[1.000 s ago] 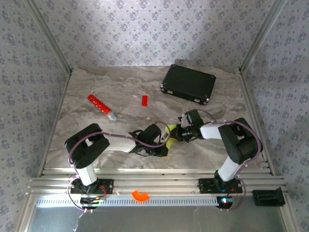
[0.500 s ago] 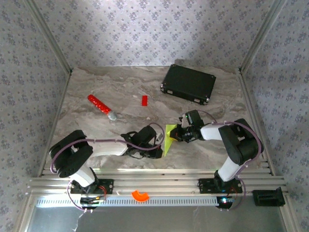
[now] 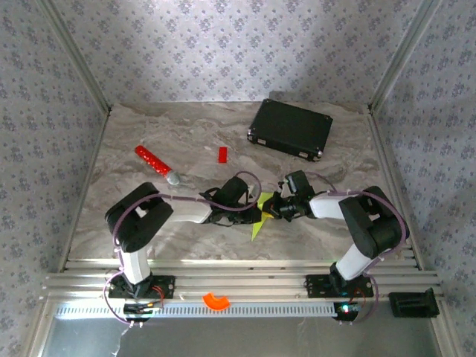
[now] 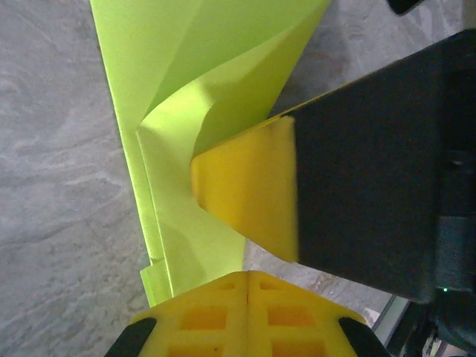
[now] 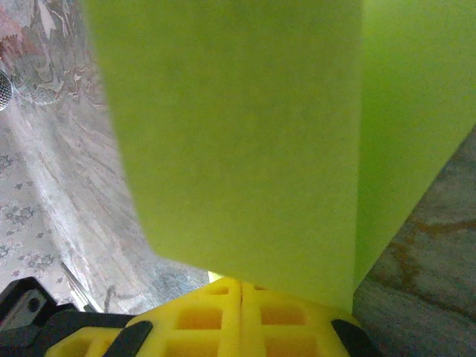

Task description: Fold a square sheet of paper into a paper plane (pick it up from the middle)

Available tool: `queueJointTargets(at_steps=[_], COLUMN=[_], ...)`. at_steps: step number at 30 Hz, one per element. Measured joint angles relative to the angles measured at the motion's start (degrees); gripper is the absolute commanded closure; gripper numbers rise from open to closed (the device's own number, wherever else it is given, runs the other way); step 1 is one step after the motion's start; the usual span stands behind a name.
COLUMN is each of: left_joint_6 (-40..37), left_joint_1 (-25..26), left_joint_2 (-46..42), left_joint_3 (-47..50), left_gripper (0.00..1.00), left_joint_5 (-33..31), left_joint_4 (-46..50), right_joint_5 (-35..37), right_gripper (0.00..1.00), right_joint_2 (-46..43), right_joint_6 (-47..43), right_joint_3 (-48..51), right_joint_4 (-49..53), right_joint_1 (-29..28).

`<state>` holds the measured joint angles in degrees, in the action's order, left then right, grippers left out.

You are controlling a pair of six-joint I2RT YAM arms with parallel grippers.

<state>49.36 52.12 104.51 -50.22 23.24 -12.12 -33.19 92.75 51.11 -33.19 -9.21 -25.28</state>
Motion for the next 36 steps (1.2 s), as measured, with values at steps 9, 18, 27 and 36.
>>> queueJointTargets(at_steps=[9,18,27,36], left_joint_6=[-1.7,-7.0,-10.0,-10.6], left_joint_1=[0.1,0.3,-0.4,-0.4], left_joint_2=[1.9,-2.3,-3.1,-3.1], left_joint_3=[-1.1,3.2,3.4,3.1], left_gripper=[1.0,1.0,1.0,1.0], left_joint_5=[-0.2,-1.4,-0.5,-0.5], left_joint_4=[2.5,4.9,7.3,7.9], right_joint_5=[0.0,0.0,-0.2,-0.9], right_gripper=[0.96,0.95,0.97,0.99], right_joint_2=[-0.5,-10.4,-9.7,-0.8], right_joint_6=[0.5,-4.9,-10.1,-10.3], right_joint_3=[0.0,0.1,-0.2,-2.5], right_joint_4=[0.7,7.6,9.4,9.1], right_joint_1=[0.0,5.0,-2.8,-2.3])
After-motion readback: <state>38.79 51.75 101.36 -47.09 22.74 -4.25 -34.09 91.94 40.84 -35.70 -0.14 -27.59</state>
